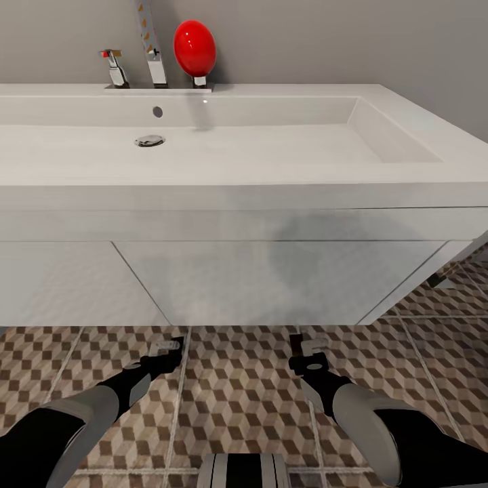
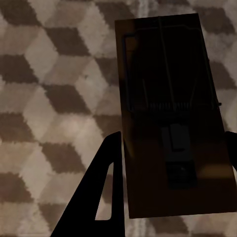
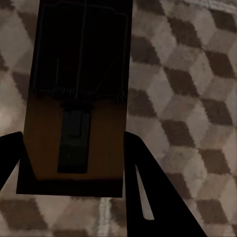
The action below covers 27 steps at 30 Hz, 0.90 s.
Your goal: Take the four mousetraps from the cabinet in the bathroom and place them on the bathroom floor. Make sure all four end up on the same floor surface, and ensure that at least two of them are either under or directly next to the same bathroom sink.
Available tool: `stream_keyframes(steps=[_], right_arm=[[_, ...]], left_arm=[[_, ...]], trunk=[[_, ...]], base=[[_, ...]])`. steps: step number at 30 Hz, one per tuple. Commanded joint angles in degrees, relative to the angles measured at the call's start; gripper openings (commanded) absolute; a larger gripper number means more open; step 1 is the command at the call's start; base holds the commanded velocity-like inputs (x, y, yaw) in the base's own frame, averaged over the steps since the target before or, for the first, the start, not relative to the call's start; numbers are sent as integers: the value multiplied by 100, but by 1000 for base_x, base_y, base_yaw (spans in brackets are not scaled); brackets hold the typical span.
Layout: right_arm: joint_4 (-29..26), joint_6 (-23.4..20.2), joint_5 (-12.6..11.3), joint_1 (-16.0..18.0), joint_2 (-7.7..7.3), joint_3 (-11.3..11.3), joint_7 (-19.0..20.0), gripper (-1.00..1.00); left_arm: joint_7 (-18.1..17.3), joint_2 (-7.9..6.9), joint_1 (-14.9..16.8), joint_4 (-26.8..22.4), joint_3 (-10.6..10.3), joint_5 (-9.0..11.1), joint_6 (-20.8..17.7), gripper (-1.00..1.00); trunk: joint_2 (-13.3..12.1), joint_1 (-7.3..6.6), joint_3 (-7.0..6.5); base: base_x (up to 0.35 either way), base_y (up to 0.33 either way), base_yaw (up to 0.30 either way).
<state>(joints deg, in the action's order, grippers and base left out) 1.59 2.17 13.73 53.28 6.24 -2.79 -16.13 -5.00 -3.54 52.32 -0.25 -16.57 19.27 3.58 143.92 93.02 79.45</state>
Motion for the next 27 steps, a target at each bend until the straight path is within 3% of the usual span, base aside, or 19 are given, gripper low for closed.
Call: stream_keyframes(steps=[1,27], right_arm=[[17,15,24,7,2,-29,-13,-100],[10,-150,29,7,0,-30,4,-100]], left_arm=[[-14,-2,2,7,-48,50,19,-100],[-19,16,-1,-48,-32,34,25,-100]], trunk=[[2,-1,4],[2,-1,4]], base=[[0,0,0],[0,0,0]])
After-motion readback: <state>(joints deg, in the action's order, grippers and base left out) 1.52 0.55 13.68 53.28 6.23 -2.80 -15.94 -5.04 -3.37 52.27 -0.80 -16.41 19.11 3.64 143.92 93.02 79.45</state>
